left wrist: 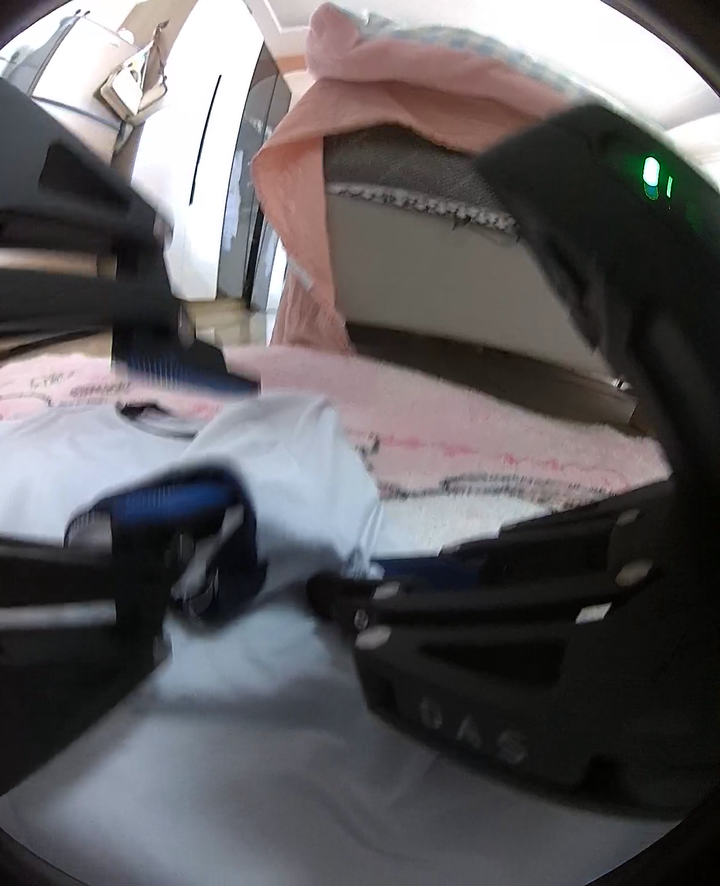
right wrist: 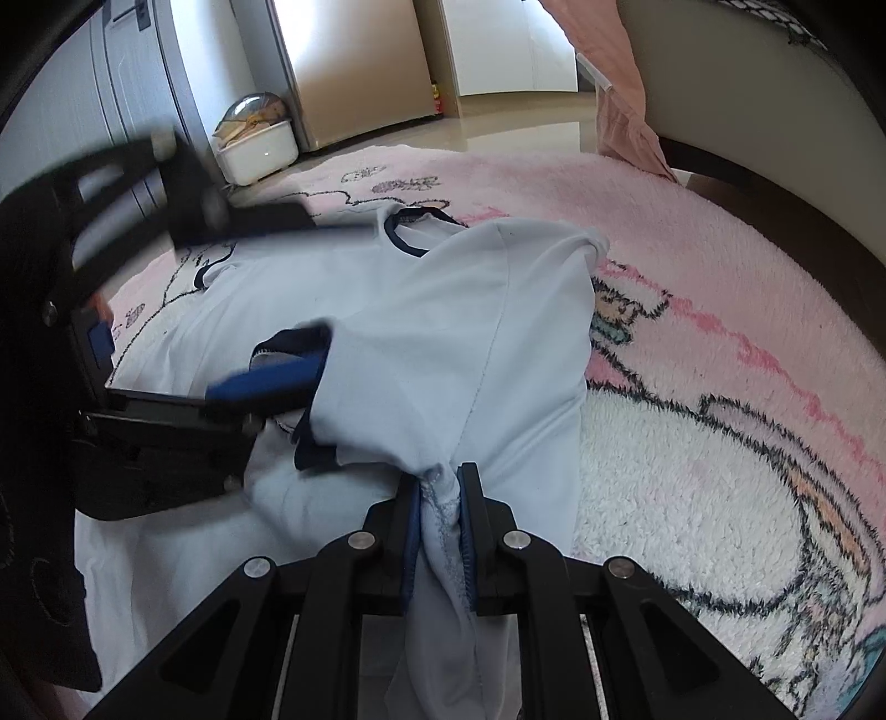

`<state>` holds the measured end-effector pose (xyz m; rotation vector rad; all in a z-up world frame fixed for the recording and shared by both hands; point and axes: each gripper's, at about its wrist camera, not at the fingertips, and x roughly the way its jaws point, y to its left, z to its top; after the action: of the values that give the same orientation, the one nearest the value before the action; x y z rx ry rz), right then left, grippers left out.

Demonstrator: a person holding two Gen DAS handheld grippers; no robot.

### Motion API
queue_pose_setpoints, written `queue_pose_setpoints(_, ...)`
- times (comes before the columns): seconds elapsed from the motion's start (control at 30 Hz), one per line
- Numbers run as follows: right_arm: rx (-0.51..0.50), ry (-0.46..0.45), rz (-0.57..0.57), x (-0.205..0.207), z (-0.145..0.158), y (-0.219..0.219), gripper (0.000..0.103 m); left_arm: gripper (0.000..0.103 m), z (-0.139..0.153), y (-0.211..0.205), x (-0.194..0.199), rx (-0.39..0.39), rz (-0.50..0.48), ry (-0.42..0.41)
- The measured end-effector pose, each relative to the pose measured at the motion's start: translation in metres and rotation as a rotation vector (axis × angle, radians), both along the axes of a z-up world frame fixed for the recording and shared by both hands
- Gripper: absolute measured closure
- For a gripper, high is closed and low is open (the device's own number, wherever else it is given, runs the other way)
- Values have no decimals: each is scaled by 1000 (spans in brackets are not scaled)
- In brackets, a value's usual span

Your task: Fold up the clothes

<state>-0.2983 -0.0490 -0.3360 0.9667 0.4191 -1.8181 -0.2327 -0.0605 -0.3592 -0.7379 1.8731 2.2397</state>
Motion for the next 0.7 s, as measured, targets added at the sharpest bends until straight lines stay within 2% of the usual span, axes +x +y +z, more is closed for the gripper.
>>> queue_pose_setpoints(0.13,0,0,1,0,0,0,91,90,-4,2,7,17,18,-35)
queue_pose_setpoints(0.23,1,-1,1,-1,0,-1,91,99,-5,4,15,20,5,-50)
queue_pose_setpoints(0.43,2,1,0,0,-1,-1,91,101,-11,6,24,13,-8,-104)
queue_pose_setpoints(0.7,1,4,2,1,-1,0,91,101,13,21,52,79,-71,-168)
